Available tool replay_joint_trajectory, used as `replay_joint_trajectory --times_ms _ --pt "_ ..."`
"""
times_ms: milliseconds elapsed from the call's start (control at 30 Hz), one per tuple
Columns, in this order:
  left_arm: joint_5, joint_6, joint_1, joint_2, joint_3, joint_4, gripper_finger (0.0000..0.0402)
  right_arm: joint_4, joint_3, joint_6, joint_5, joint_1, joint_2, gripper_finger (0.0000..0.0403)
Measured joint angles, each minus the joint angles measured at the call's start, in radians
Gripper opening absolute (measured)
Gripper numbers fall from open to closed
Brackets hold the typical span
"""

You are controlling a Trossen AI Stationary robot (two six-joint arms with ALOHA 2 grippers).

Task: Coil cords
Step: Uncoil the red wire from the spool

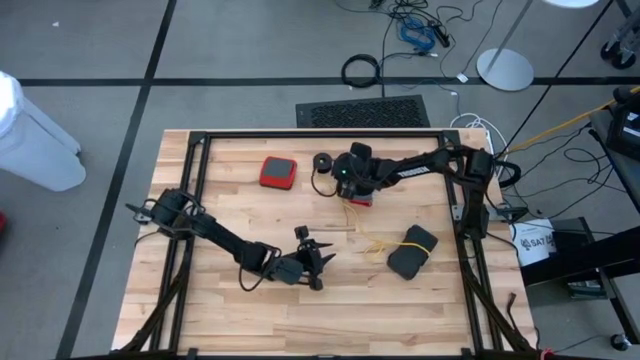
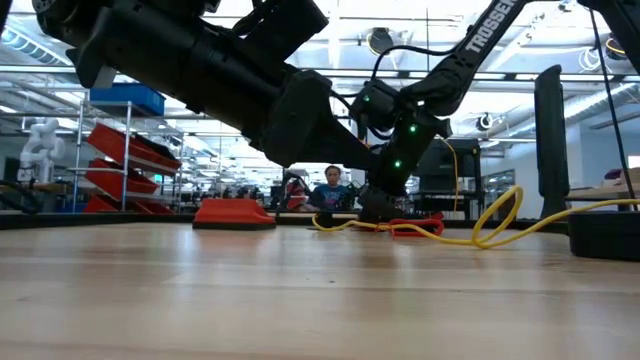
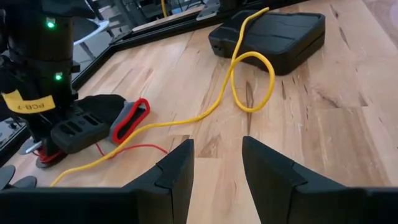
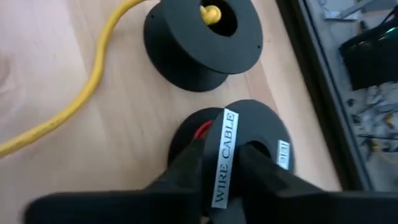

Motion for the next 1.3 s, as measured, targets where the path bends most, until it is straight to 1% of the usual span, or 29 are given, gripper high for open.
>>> replay_joint_trajectory --times_ms 67,133,200,333,433,600,800,967,1100,1233,1300 --pt "0.000 0.000 0.000 0.000 0.000 0.000 0.0144 -0.005 0.000 -0.018 0.024 0.012 -0.007 0.0028" --pt "0.000 0.000 0.000 0.000 0.000 -0.001 0.0144 -0.012 -0.001 -0.028 0.047 0.025 -0.014 0.0015" --pt "0.000 0.000 0.000 0.000 0.000 -0.001 0.0144 -0.023 -0.002 -0.026 0.061 0.039 -0.022 0.0016" --pt "0.000 0.000 0.000 0.000 0.000 -0.002 0.0144 -0.077 -0.005 -0.009 0.051 0.063 -0.063 0.0015" --pt "-0.002 0.001 0.000 0.000 0.000 -0.002 0.0144 -0.128 -0.006 0.007 0.073 0.087 -0.110 0.0015" --pt "-0.016 0.019 0.000 0.000 0.000 -0.002 0.0144 -0.236 -0.006 0.057 0.076 0.134 -0.212 0.0014" --pt "-0.047 0.025 0.000 0.000 0.000 0.017 0.0144 -0.418 -0.006 0.164 0.075 0.220 -0.378 0.0013" --pt "-0.095 0.079 0.000 0.000 0.000 0.133 0.0144 -0.512 -0.006 0.259 0.076 0.317 -0.530 0.0013" --pt "-0.135 0.146 0.011 0.000 0.000 0.270 0.0144 -0.510 -0.005 0.324 0.077 0.392 -0.632 0.0013" --pt "-0.252 0.235 0.046 0.000 0.000 0.410 0.0144 -0.503 -0.005 0.391 0.076 0.452 -0.690 0.0013" --pt "-0.260 0.257 0.073 0.000 0.001 0.447 0.0144 -0.490 -0.005 0.406 0.076 0.482 -0.700 0.0013"
